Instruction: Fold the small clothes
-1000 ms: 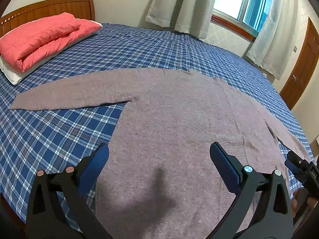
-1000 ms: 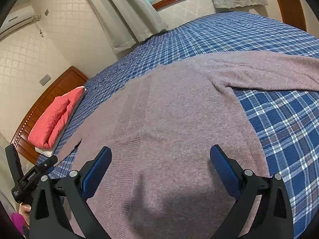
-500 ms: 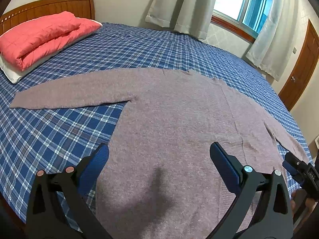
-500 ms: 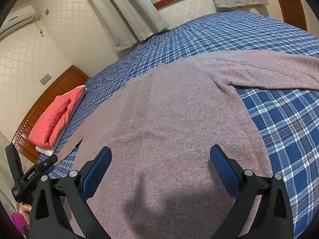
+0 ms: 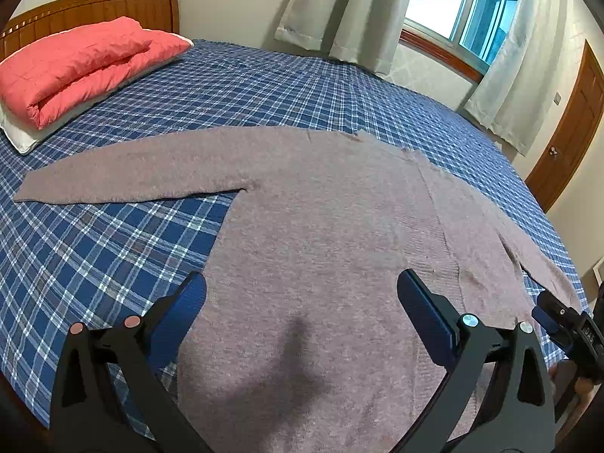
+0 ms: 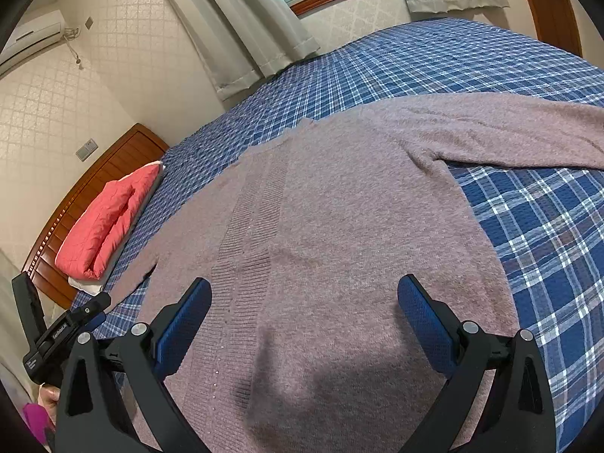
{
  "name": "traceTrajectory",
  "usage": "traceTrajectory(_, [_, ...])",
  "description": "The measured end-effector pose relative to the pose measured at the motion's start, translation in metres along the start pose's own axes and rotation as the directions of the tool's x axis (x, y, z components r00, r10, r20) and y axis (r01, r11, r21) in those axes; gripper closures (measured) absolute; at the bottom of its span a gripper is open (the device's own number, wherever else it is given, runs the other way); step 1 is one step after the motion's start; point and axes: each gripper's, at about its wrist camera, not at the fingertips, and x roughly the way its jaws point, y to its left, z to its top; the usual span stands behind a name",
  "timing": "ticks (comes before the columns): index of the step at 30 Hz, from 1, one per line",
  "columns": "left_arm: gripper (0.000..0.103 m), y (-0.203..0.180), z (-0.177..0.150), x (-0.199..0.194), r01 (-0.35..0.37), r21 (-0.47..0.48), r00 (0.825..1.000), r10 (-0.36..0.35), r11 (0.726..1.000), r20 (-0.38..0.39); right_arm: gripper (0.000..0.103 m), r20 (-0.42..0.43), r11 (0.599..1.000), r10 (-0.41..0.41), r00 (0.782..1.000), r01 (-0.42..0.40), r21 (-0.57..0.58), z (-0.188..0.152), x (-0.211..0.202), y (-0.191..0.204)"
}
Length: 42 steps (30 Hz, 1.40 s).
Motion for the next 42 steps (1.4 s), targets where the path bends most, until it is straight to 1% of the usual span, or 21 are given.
traceTrajectory(17, [0.002,0.006,0.005,0.022,-0.008,0.008,1.000,0.008,1.000,-0.013,0.005,-0.009,1.000,-0.007,1.000,0.007,0.001,0.000,0.004,0.001])
traceTrajectory(22, [0.002,0.008,0.008,0.032,-0.019,0.014,1.000,0.019,1.000,-0.014,0.005,0.006,0.999,-0.026,1.000,0.026,0.037,0.007,0.001,-0.012])
traceTrajectory(25, [0.002,0.013,0.006,0.042,-0.034,0.007,0.999,0.034,0.999,-0.031,0.005,0.022,0.995,-0.059,0.998,0.057,0.081,0.013,-0.004,-0.029])
traceTrajectory(30, [0.002,0.024,-0.002,0.059,-0.057,-0.010,0.996,0.056,0.998,-0.073,0.005,0.076,0.976,-0.119,0.990,0.103,0.190,0.023,-0.025,-0.071])
traceTrajectory(32, [0.002,0.027,-0.006,0.064,-0.061,-0.015,0.994,0.060,0.998,-0.086,0.005,0.103,0.965,-0.156,0.982,0.129,0.230,0.028,-0.039,-0.093])
traceTrajectory(35, [0.002,0.034,-0.013,0.073,-0.066,-0.035,0.991,0.062,0.997,-0.116,0.005,0.144,0.936,-0.208,0.967,0.154,0.318,0.032,-0.064,-0.132])
traceTrajectory(36, [0.002,0.037,-0.015,0.075,-0.079,-0.044,0.990,0.074,0.996,-0.120,0.005,0.153,0.925,-0.224,0.963,0.160,0.344,0.033,-0.071,-0.144])
traceTrajectory(37, [0.002,0.040,-0.015,0.075,-0.071,-0.057,0.990,0.064,0.996,-0.123,0.005,0.161,0.911,-0.250,0.955,0.176,0.372,0.034,-0.081,-0.159])
traceTrajectory(38, [0.002,0.043,-0.015,0.074,-0.057,-0.073,0.992,0.048,0.996,-0.118,0.006,0.168,0.894,-0.286,0.943,0.199,0.402,0.035,-0.092,-0.175])
traceTrajectory(39, [0.002,0.044,-0.015,0.073,-0.051,-0.081,0.992,0.041,0.995,-0.117,0.013,0.175,0.881,-0.306,0.936,0.209,0.424,0.037,-0.099,-0.186])
traceTrajectory(40, [0.002,0.045,-0.016,0.072,-0.045,-0.086,0.993,0.035,0.995,-0.116,0.022,0.185,0.861,-0.328,0.926,0.213,0.461,0.037,-0.111,-0.202])
traceTrajectory(41, [0.002,0.045,-0.016,0.072,-0.044,-0.087,0.993,0.034,0.995,-0.115,0.039,0.184,0.841,-0.342,0.922,0.212,0.499,0.037,-0.119,-0.217])
traceTrajectory(42, [0.002,0.046,-0.017,0.072,-0.044,-0.085,0.993,0.034,0.995,-0.113,0.045,0.181,0.817,-0.351,0.919,0.206,0.539,0.036,-0.126,-0.233])
